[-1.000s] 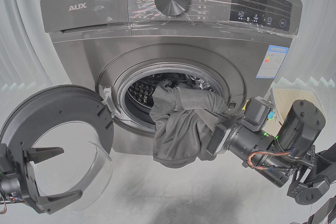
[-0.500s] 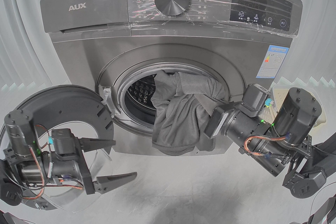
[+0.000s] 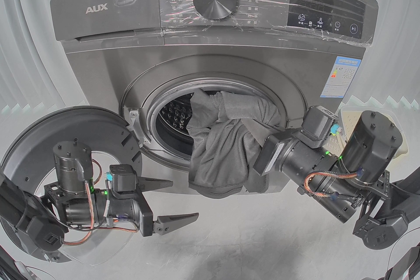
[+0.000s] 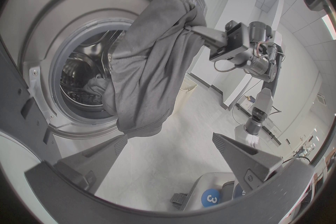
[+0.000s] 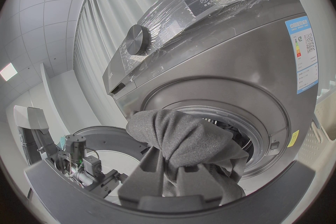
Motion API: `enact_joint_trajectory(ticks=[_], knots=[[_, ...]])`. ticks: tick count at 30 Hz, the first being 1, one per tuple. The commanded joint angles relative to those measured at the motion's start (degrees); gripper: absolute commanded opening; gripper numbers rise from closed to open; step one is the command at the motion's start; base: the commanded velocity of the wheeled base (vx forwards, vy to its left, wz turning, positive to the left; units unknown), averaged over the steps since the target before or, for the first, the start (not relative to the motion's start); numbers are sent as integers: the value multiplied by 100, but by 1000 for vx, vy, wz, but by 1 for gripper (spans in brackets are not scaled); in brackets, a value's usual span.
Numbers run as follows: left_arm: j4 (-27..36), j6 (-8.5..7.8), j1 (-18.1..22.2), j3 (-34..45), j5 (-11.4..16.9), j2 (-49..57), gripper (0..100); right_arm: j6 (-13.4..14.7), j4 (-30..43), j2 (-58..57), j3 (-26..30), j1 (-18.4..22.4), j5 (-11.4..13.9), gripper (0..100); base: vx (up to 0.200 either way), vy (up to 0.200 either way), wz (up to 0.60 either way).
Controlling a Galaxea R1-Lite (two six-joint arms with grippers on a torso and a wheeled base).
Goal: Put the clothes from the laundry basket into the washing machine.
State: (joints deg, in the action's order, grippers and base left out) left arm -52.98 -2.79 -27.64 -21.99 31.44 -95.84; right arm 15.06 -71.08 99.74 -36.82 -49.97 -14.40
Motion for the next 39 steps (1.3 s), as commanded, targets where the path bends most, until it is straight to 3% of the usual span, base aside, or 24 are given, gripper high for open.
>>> enact_joint_trajectory(ticks=[1, 6, 22, 29, 34, 39], knots=[[-301, 95, 39, -112, -33, -725, 100, -11, -2, -25, 8, -48, -10, 0, 0, 0, 0], [-643, 367, 48, -209, -33, -1068, 100, -38, -178, -34, 60, -110, -19, 0, 0, 0, 0], [-1470, 402, 259, -517, -33, -2026, 100, -38, -204, -87, 175, -400, -37, 0, 0, 0, 0], [-2041, 824, 206, -490, -24, -2105, 100, -38, -213, -87, 157, -400, -37, 0, 0, 0, 0], [-2296, 921, 30, -438, 20, -2096, 100, -38, -213, -60, 113, -391, -37, 0, 0, 0, 0], [-2322, 912, -49, -438, 29, -2132, 100, -38, -204, -60, 113, -364, -37, 0, 0, 0, 0]])
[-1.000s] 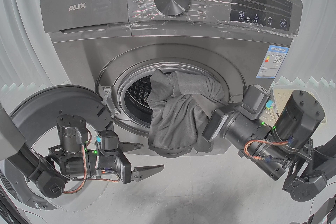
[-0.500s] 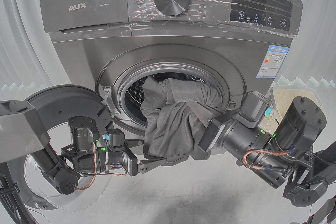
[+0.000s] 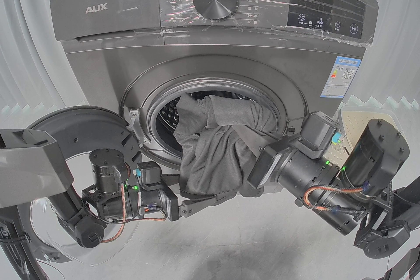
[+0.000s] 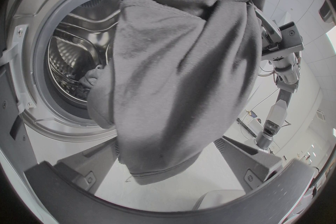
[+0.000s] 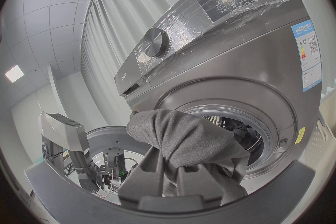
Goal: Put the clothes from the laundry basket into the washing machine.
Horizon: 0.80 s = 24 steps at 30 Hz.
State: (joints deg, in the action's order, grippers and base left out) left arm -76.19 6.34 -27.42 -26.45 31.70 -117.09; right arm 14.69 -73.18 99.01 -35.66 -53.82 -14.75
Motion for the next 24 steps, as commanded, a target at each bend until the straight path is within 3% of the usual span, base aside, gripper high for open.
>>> enact_joint_trajectory(ticks=[1, 9, 16, 24], knots=[[-19, -1, -80, 9, 3, -16, 0, -1, 6, 4, -3, 47, -2, 0, 0, 0, 0], [-177, -27, -97, 149, -5, 28, 0, -10, 6, 4, -3, 109, 16, 0, 0, 0, 0], [-1064, -27, -387, 677, -76, -7, 0, 25, 6, 74, 15, 144, 34, 0, 0, 0, 0], [-1284, -546, -335, 1318, -260, 178, 0, 34, -12, 479, 76, 355, 60, 0, 0, 0, 0]])
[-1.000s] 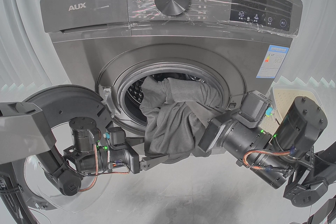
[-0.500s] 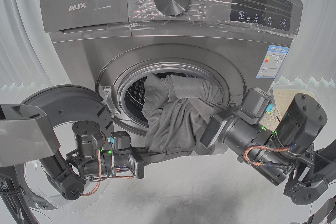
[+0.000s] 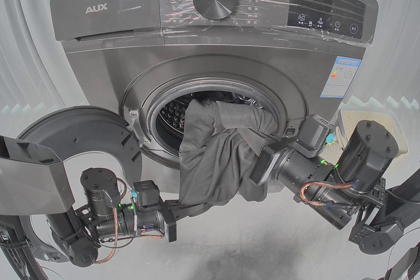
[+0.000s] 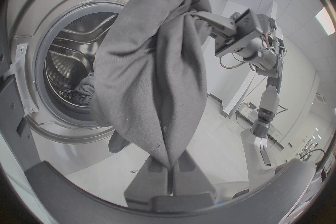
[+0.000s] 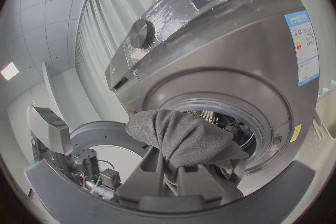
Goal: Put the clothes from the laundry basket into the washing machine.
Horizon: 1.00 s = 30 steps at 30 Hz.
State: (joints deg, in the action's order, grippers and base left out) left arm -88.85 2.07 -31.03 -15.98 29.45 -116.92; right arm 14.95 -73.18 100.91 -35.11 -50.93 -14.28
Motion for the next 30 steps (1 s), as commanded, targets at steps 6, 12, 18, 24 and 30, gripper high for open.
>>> enact_joint_trajectory(ticks=[6, 12, 18, 24, 30], knots=[[-10, -128, 264, 43, -89, 407, 0, -44, -328, 640, -31, 215, 12, 0, 0, 0, 0], [-10, -67, 255, -318, -519, 389, 0, -53, -328, 693, 22, 330, -5, 0, 0, 0, 0], [-10, -119, 220, -309, -599, 671, 0, -53, -267, 719, 180, 347, 4, 100, 0, 0, 0], [-10, -75, 211, -406, -572, 943, 0, -53, -258, 956, 215, 330, -23, 100, 0, 0, 0], [-10, -40, 211, -590, -581, 952, 0, -62, -258, 1150, 268, 303, -40, 100, 0, 0, 0]])
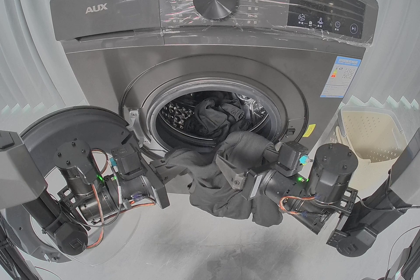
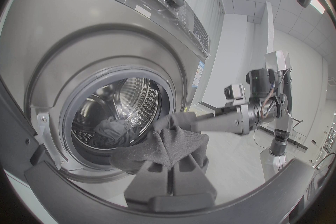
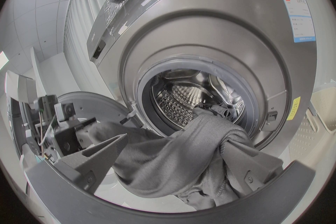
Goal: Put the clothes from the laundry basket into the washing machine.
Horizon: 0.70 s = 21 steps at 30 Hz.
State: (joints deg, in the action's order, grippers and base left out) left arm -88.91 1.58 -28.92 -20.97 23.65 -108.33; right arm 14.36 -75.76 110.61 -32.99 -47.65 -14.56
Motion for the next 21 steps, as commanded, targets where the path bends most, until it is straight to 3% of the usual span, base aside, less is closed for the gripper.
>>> enact_joint_trajectory(ticks=[1, 8, 14, 21], knots=[[-4, 9, -9, -100, -1, 92, 0, -3, 9, 198, 108, -25, -12, 100, 0, 0, 0], [-4, 52, 0, -224, -53, 84, 0, -12, 106, 207, 873, -174, 102, 100, 0, 0, 0], [-4, 44, -9, -241, -62, 40, 0, -223, 202, 339, 1646, -288, 164, 100, 0, 0, 0], [-4, 44, -9, -303, -168, 31, 0, -241, 238, 409, 1831, -376, 225, 100, 0, 0, 0]])
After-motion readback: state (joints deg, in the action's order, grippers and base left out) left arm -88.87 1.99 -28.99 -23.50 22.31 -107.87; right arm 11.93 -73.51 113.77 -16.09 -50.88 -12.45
